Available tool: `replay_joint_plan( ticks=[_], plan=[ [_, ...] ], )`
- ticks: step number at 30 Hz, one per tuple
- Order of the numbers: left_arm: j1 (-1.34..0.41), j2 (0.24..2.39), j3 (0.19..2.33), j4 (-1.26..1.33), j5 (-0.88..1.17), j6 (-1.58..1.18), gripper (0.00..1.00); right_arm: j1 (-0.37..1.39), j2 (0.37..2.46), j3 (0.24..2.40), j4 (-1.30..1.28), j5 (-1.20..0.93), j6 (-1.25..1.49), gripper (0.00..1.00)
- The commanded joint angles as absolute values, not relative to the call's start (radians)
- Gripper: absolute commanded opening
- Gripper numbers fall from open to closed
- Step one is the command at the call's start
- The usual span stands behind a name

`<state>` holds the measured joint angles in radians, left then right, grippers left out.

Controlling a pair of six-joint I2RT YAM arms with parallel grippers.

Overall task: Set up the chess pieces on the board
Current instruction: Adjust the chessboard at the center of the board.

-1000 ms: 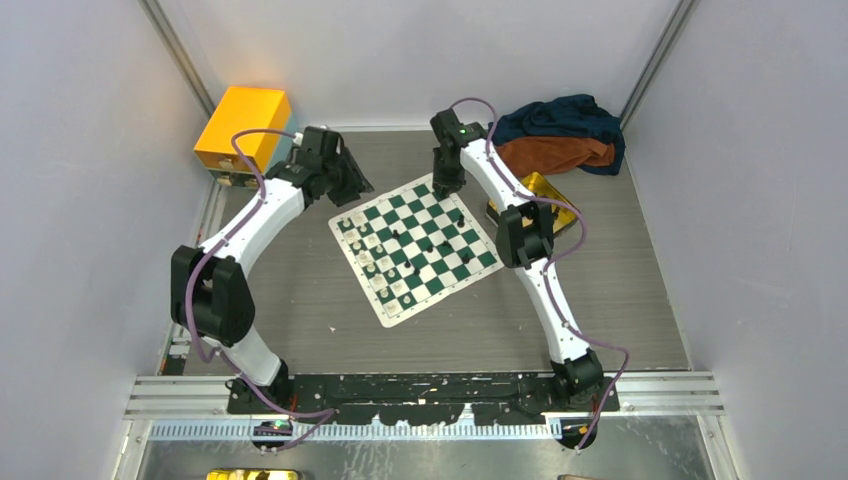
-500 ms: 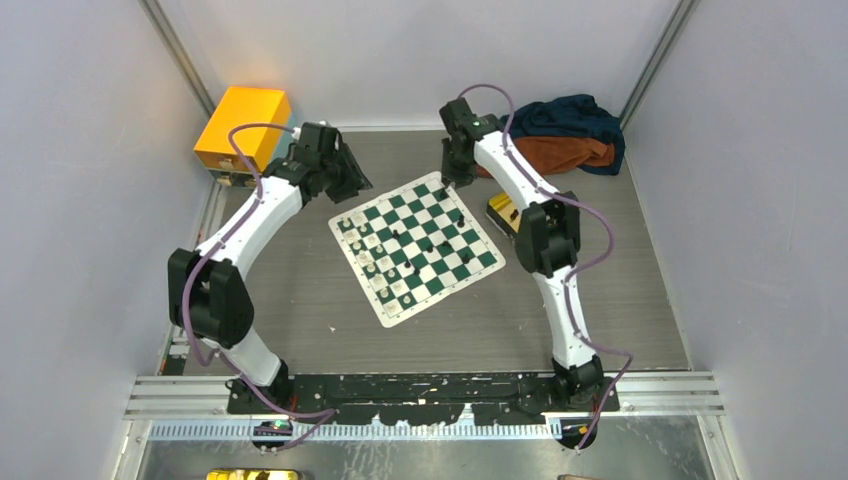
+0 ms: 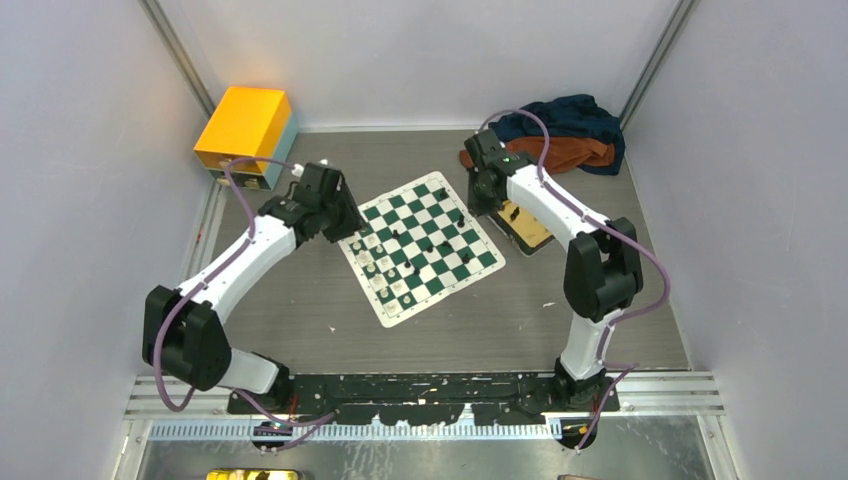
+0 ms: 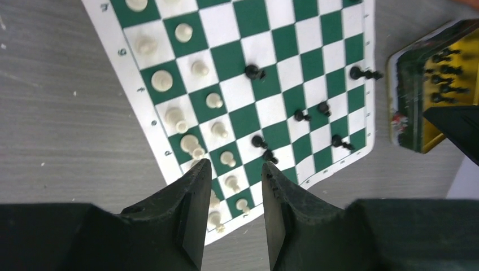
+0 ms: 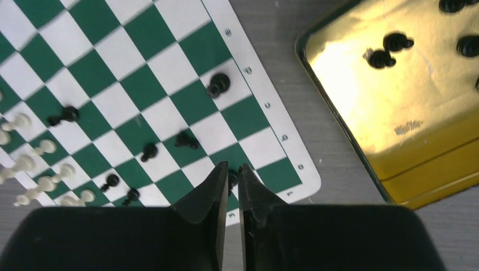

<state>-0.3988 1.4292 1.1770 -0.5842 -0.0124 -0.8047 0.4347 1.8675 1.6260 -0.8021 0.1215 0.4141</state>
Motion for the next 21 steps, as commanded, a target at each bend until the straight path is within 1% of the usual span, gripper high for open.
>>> replay_joint_plan(
  ticks=[1,4,7,9,13,21],
  plan=[
    [-0.435,1.355,1.108,-0.574,-0.087,-0.847,0.38,0.436,1.741,1.470,-0.672,0.142,0.419,0.16],
    [-0.454,1.300,1.040,-0.565,-0.130,-0.881,0.30,0.438,1.701,1.378,-0.625,0.140,0.420,0.12],
    [-0.473,1.252,0.974,-0.549,-0.173,-0.915,0.20,0.441,1.673,1.303,-0.586,0.141,0.420,0.08],
    [-0.488,1.235,0.947,-0.549,-0.201,-0.928,0.16,0.442,1.665,1.268,-0.548,0.141,0.422,0.06],
    [-0.523,1.222,0.908,-0.555,-0.256,-0.948,0.10,0.445,1.660,1.218,-0.488,0.152,0.427,0.01],
    [-0.555,1.246,0.831,-0.498,-0.315,-0.987,0.01,0.449,1.705,1.192,-0.405,0.162,0.457,0.01]
  ],
)
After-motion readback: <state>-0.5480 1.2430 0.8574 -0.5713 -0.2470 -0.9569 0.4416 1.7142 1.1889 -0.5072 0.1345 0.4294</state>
